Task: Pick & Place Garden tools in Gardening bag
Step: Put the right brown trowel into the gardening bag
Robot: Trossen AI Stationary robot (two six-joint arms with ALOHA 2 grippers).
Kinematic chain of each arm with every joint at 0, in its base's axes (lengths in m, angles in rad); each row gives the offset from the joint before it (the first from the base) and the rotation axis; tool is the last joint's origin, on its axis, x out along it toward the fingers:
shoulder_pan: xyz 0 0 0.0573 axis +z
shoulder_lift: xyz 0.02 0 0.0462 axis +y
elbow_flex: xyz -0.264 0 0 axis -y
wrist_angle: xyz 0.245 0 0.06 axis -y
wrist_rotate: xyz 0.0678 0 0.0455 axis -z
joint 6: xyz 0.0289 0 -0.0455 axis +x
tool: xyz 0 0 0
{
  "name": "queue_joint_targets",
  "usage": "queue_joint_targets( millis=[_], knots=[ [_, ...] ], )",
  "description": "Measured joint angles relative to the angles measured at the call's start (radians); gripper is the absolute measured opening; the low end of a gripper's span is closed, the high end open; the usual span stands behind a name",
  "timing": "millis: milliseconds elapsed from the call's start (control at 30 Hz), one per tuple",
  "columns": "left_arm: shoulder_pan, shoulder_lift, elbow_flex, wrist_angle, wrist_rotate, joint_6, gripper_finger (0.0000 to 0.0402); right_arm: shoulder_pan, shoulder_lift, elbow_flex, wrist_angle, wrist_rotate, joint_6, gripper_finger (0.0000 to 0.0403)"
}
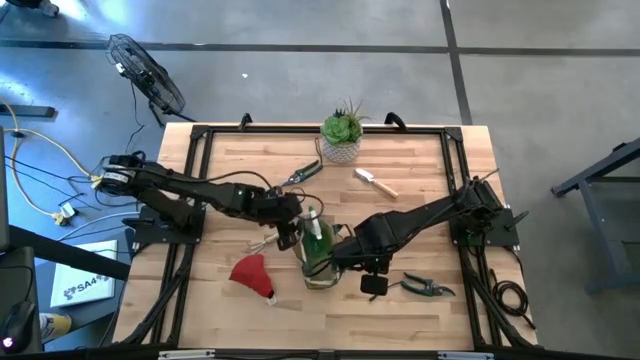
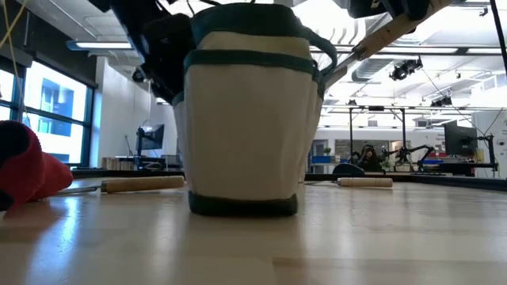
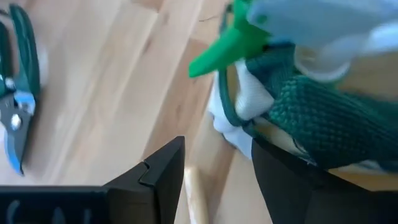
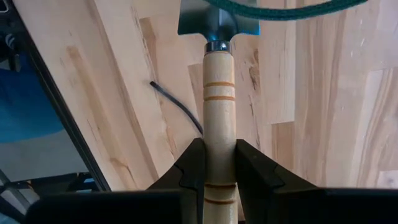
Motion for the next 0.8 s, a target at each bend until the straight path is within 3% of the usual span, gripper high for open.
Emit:
queue_joint_targets(
  millis=[333,800],
  knots=[
    [0.063,0.005,0.001,0.190,0.087,0.053,0.0182,-0.003,0.000,0.000,0.000,-0.051,0.008,0.0049],
    [0.061,0.028,0.002,0.179,0.084,0.053,0.0182,-0.040,0.040,0.001,0.001,-0.102,-0.015,0.0049]
  ],
)
